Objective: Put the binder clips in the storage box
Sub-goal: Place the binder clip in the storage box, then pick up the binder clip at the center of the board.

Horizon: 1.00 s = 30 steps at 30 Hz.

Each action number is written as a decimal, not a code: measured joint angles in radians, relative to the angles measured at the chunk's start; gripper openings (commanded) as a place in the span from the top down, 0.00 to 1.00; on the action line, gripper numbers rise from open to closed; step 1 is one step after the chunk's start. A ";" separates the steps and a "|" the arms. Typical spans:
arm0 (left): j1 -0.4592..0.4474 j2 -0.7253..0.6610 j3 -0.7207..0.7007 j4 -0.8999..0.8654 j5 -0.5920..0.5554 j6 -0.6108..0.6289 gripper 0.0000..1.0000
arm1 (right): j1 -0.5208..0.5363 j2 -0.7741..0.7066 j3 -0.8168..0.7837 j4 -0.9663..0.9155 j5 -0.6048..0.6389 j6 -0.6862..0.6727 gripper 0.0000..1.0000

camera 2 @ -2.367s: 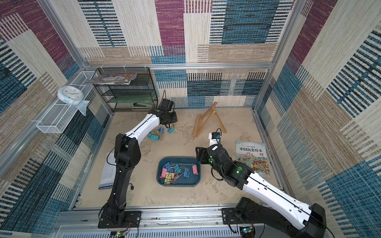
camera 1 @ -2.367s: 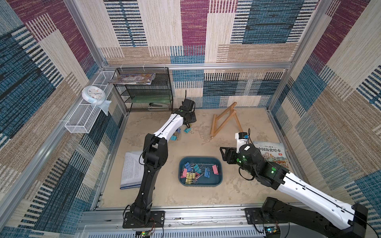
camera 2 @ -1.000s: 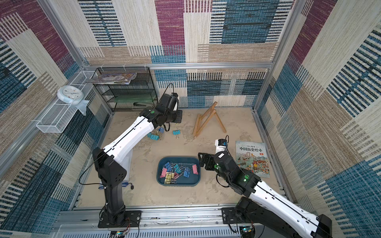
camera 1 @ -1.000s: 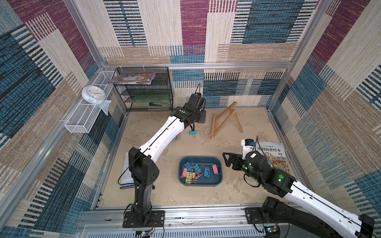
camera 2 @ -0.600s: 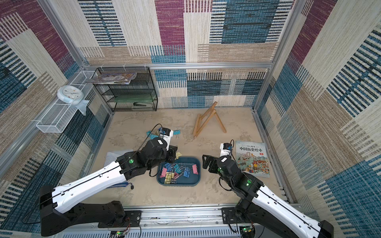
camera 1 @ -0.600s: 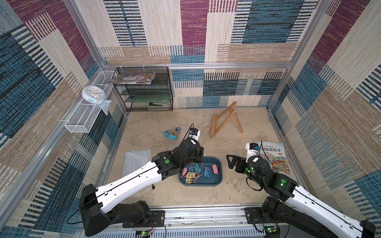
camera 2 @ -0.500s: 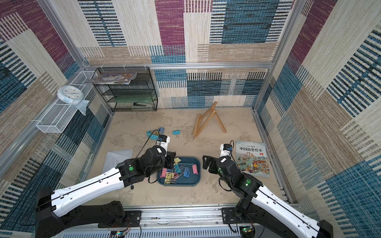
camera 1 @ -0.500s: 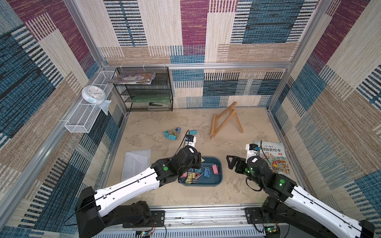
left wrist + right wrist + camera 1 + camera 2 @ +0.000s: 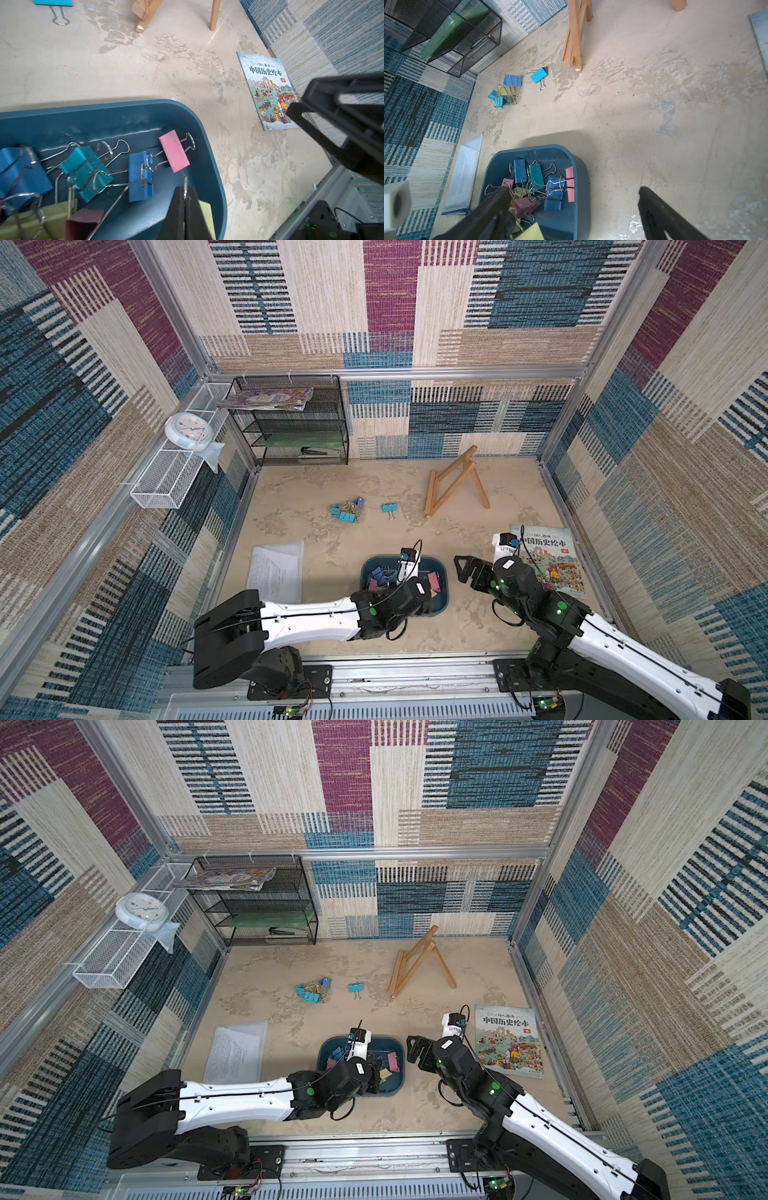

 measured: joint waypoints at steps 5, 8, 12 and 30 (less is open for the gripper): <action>-0.011 0.083 -0.005 0.074 -0.027 0.031 0.88 | -0.001 0.017 0.013 0.000 -0.012 -0.005 0.01; -0.011 0.100 -0.014 0.095 -0.036 0.043 0.79 | -0.001 0.034 0.027 0.002 -0.029 -0.021 0.01; -0.011 0.083 -0.020 0.109 -0.043 0.058 0.72 | -0.001 0.074 0.045 0.013 -0.059 -0.046 0.02; 0.234 -0.624 -0.076 -0.292 -0.080 0.040 0.42 | -0.033 0.653 0.491 0.108 -0.185 -0.197 0.01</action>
